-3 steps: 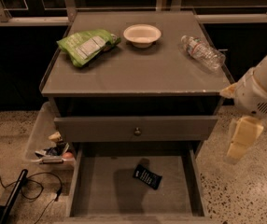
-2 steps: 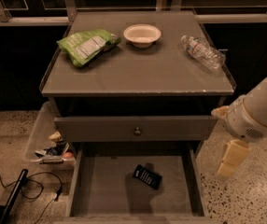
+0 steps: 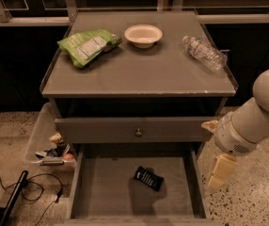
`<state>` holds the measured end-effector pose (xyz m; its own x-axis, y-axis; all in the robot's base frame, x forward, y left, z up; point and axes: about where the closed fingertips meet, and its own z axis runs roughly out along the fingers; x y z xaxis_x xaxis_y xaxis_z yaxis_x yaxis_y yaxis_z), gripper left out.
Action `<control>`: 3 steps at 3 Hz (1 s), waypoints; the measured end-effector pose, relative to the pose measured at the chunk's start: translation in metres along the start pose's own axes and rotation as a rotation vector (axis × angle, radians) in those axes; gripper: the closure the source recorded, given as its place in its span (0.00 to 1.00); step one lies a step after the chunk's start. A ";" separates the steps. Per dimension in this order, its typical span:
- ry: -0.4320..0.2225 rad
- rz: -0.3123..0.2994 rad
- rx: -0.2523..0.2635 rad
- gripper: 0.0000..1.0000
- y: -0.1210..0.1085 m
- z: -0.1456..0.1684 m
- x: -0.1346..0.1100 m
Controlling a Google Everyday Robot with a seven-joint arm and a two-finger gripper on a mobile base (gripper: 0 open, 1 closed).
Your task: Pick rxbar blueberry from middle drawer and place on counter
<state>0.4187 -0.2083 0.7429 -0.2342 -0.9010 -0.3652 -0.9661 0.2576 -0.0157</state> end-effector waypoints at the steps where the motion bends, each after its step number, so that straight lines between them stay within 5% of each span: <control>1: -0.036 0.017 -0.014 0.00 -0.001 0.019 0.005; 3: -0.146 0.109 -0.005 0.00 -0.025 0.139 0.048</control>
Offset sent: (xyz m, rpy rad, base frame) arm 0.0430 -0.0025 -0.1730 0.1525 0.0189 -0.1032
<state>0.4464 -0.2094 0.5969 -0.3200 -0.8075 -0.4955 -0.9364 0.3493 0.0356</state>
